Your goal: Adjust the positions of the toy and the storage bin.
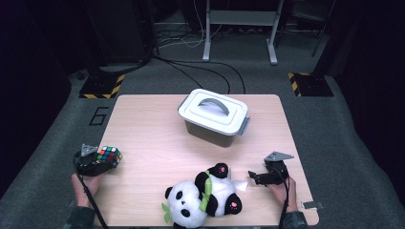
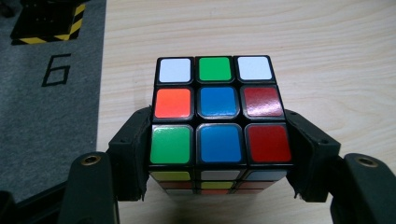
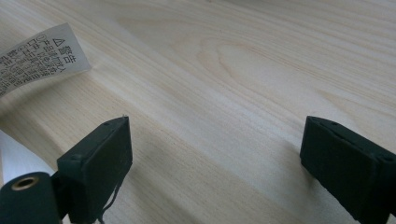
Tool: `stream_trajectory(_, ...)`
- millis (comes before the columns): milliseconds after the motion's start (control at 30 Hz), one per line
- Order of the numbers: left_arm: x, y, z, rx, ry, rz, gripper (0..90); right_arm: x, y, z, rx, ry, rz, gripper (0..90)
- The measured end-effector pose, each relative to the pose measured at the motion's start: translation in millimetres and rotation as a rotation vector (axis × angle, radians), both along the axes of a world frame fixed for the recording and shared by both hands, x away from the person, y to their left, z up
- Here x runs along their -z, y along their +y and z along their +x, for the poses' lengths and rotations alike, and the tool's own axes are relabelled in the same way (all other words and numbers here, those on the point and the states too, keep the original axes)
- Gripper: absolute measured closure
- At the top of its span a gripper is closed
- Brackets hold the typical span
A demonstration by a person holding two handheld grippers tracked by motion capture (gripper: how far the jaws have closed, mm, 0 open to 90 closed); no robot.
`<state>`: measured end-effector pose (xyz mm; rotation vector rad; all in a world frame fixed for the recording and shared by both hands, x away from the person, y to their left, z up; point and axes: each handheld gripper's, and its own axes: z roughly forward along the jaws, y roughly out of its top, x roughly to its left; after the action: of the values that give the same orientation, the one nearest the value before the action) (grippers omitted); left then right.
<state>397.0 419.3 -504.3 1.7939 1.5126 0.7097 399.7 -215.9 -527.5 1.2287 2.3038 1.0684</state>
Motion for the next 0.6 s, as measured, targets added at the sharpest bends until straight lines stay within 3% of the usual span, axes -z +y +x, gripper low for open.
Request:
stream_trajectory(200,-0.2,-1.0,-0.3,0.004,0.004,0.021,34.4,0.2,0.7,-0.2,0.004,-0.004,-0.002,8.8)
stream_trajectory(333,-1.9,-1.7,-2.2,0.007,0.006,0.003,34.0,0.0,0.3,-0.2,0.002,0.000,-0.004,8.8)
stream_trajectory(600,-9.6,-2.0,-8.8,0.012,0.006,-0.026,16.1,0.0,-0.7,0.5,-0.003,-0.005,-0.004,8.7)
